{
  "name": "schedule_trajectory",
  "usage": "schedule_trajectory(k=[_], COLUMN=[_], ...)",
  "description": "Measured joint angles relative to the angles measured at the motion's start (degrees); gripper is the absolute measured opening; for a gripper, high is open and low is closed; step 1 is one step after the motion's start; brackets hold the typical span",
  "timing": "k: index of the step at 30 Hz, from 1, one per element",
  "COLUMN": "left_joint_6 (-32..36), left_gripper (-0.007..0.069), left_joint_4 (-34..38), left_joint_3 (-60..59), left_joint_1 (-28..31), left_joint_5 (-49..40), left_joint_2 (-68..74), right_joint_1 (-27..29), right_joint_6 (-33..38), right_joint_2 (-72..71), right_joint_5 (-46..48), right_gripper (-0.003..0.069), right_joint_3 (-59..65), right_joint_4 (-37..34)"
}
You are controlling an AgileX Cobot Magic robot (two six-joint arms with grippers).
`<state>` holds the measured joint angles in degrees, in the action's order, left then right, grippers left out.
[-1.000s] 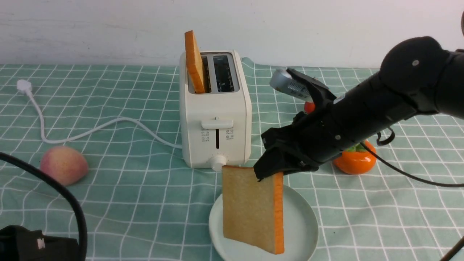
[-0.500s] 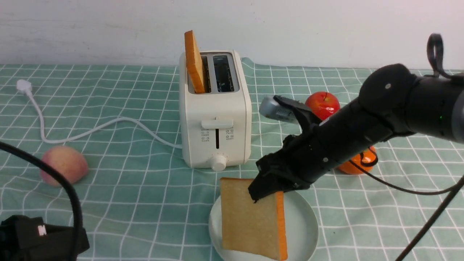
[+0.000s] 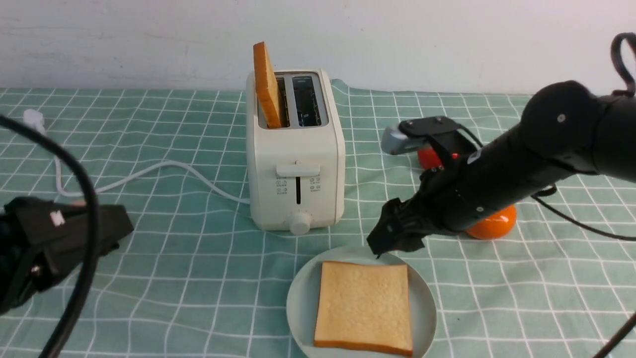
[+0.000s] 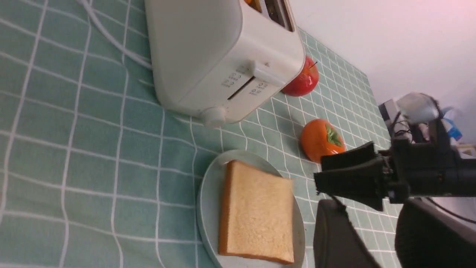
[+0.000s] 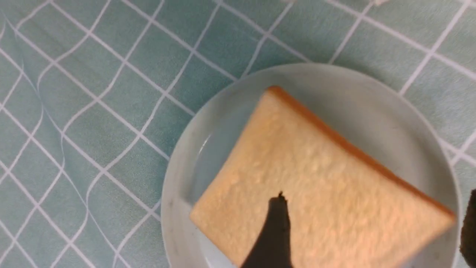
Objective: Take toasted bread from bread machine on blue coffee table place on plate.
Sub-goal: 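Place the held slice of bread on top of the slice on the plate with the right gripper, then reach for a toast slice standing in the toaster with the left gripper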
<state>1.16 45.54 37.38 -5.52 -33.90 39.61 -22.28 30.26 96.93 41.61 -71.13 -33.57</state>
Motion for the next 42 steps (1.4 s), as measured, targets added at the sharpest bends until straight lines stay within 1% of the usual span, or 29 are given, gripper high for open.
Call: schedule_trajectory(k=[1,4,7,8,10,12,14,16,17,18,21,23,26,29,31,32,34,36,37,40,42], left_joint_6=[1.92,3.34,3.63,3.51,2.77,2.05,1.02,-1.56,-3.57,-5.86,-12.21,-15.94,-19.28,-20.21,-20.49,-20.4,-19.83,-18.3,-17.44,-12.96,-10.9], left_gripper=[0.0251,0.0278,0.0321,0.0352,0.0385,0.0428,0.0468,0.0502,0.0516,0.0526,0.054,0.054,0.0538,0.0533,0.0523,0.0498,0.0465,0.0391,0.0349,0.0128,0.005], left_joint_4=[0.0,-0.59,-1.8,-2.32,-2.84,-4.14,-7.62,-12.59,-14.9,-18.04,-26.46,-29.02,-29.4,-29.4,-29.4,-29.4,-29.46,-29.46,-29.46,-29.51,-29.6], left_joint_3=[2.99,11.81,20.52,25.17,30.16,35.68,41.1,45.76,47.55,49.75,55.85,58.9,61.54,62.35,62.59,62.59,62.59,62.64,62.71,63.75,64.29], left_joint_1=[0.0,0.0,-0.05,-0.05,-0.7,-2.52,-5.13,-7.35,-8.14,-9.05,-10.68,-10.99,-10.99,-10.99,-10.99,-11.05,-11.05,-11.05,-11.05,-11.05,-11.05], left_joint_5=[-1.25,-5.34,-9.2,-12.23,-15.29,-17.95,-18.57,-17.9,-17.35,-16.55,-12.55,-8.58,-3.0,-0.01,2.57,4.75,5.72,5.62,5.4,2.3,0.29], left_joint_2=[3.71,11.61,19.66,24.48,28.92,33.94,38.43,42.6,44.66,46.68,52.42,56.52,62.1,65.53,68.33,70.36,71.25,71.73,71.73,71.16,70.13], right_joint_1=[0.02,0.07,0.08,0.13,0.13,0.13,0.13,0.13,0.13,0.13,0.13,0.13,0.13,0.13,0.13,0.13,0.13,0.13,0.13,0.13,0.13], right_joint_6=[-0.54,-2.24,-6.15,-9.42,-12.57,-15.68,-19.78,-24.08,-25.5,-28.38,-34.98,-38.86,-42.74,-44.4,-45.36,-46.14,-46.46,-46.45,-46.45,-46.45,-46.45], right_joint_2=[-1.73,-5.97,-9.67,-12.15,-14.57,-17.46,-20.56,-23.37,-24.45,-25.69,-28.57,-30.06,-30.87,-31.0,-31.0,-31.0,-31.0,-31.0,-31.01,-31.01,-31.01], right_joint_5=[-0.21,-0.21,0.29,0.95,1.81,2.94,4.7,6.72,7.55,9.01,12.0,14.57,17.46,19.09,20.0,20.28,20.28,20.28,20.28,20.16,20.04], right_gripper=[0.0642,0.0643,0.0627,0.061,0.0598,0.0587,0.0583,0.058,0.058,0.0579,0.0579,0.0579,0.0579,0.0579,0.0579,0.0579,0.0579,0.0579,0.0579,0.0579,0.0579], right_joint_3=[0.0,0.0,0.0,0.06,0.13,0.25,0.29,0.29,0.36,0.36,0.36,0.36,0.36,0.38,0.38,0.38,0.42,0.42,0.42,0.42,0.42], right_joint_4=[0.56,1.41,1.46,1.59,2.76,5.29,10.72,16.02,17.61,20.88,28.18,32.6,37.5,39.27,39.93,40.13,40.18,40.18,40.18,40.12,40.04])
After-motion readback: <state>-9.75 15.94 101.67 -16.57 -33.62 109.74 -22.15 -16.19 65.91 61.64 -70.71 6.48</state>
